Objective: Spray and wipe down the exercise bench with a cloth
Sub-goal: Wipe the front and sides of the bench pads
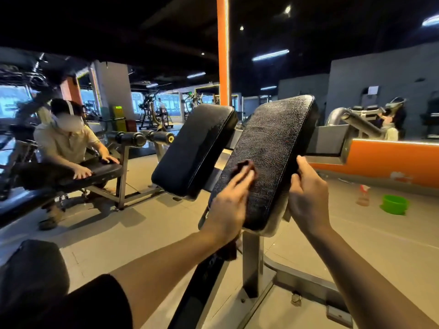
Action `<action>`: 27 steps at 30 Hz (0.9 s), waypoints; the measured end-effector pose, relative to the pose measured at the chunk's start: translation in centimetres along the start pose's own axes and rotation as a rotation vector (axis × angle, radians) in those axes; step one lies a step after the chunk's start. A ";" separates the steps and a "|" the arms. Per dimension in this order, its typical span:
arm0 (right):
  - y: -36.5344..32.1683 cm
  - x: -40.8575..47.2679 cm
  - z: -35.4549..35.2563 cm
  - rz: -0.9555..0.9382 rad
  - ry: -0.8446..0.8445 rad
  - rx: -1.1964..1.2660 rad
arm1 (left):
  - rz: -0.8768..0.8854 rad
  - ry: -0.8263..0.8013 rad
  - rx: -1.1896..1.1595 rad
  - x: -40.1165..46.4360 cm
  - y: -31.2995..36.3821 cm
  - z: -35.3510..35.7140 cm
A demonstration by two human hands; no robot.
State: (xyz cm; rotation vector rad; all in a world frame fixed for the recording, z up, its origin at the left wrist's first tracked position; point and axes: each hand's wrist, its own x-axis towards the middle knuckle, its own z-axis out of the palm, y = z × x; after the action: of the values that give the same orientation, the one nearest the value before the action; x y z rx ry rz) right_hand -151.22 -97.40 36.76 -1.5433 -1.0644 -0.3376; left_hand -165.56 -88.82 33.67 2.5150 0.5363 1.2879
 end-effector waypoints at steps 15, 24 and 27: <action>0.7 0.7 -1.0 -0.061 0.002 -0.039 | -0.216 0.043 -0.103 0.7 -1.4 -0.6; 0.5 4.3 -1.9 -0.147 0.053 -0.129 | 0.202 -0.121 0.015 6.3 3.8 0.5; 1.0 6.3 -2.8 -0.182 0.021 -0.190 | -0.150 -0.037 0.058 9.5 -0.1 -1.0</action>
State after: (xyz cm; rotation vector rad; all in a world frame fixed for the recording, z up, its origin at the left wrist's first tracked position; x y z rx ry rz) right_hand -146.13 -97.15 41.45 -1.6088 -1.1872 -0.5933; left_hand -161.24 -84.52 41.05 2.4858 0.7480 1.1855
